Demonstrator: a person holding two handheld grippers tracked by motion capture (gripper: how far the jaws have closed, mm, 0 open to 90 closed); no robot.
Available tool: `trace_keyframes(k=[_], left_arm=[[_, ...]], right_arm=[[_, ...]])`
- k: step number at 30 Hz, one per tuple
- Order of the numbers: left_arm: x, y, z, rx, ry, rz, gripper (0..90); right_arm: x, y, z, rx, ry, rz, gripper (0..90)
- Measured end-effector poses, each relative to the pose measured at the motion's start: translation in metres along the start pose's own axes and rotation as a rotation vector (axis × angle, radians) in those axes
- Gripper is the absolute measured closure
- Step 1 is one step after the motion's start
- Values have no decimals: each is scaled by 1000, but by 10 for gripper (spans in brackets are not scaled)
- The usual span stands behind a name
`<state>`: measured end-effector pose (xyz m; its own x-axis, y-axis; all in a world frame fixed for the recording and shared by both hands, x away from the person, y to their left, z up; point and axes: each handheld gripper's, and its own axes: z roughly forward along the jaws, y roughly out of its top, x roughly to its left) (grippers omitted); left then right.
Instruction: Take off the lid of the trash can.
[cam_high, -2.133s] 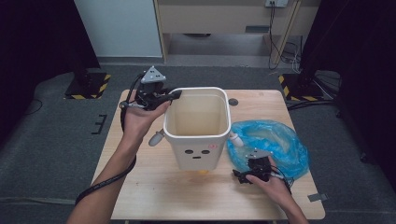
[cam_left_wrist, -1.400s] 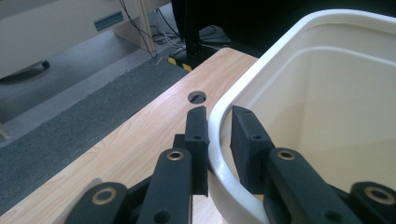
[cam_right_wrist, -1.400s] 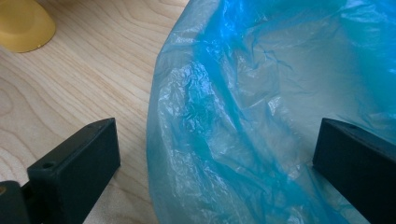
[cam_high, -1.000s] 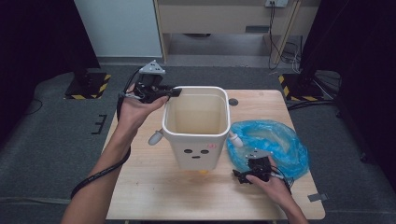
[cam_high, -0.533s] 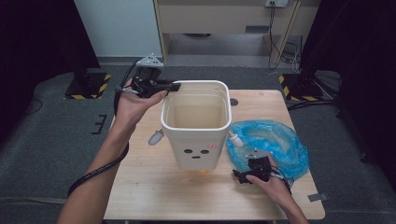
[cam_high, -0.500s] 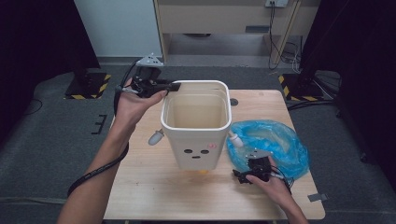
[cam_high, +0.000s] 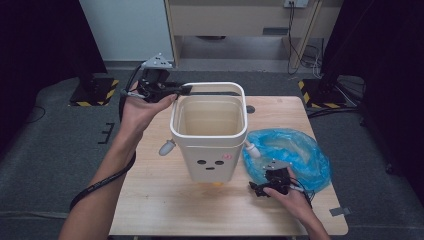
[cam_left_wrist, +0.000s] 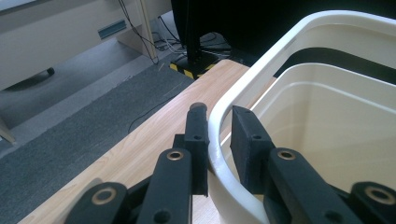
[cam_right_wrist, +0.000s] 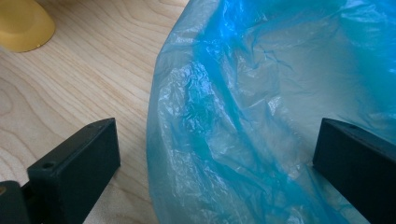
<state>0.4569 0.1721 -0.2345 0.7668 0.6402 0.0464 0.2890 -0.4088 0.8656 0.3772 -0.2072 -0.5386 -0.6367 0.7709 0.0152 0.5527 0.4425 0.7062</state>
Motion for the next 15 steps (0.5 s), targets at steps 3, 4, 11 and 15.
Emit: trace_keyframes(k=[3, 4, 11, 15], left_arm=[[0, 0, -1, 0, 0, 1, 763], [0, 0, -1, -1, 0, 2, 763], [0, 1, -6, -6, 4, 3, 763], [1, 1, -8, -13, 3, 1, 763]], right_arm=[[0, 0, 0, 0, 0, 0, 7], [0, 0, 0, 0, 0, 1, 7], [0, 0, 0, 0, 0, 0, 7], [0, 0, 0, 0, 0, 1, 7]])
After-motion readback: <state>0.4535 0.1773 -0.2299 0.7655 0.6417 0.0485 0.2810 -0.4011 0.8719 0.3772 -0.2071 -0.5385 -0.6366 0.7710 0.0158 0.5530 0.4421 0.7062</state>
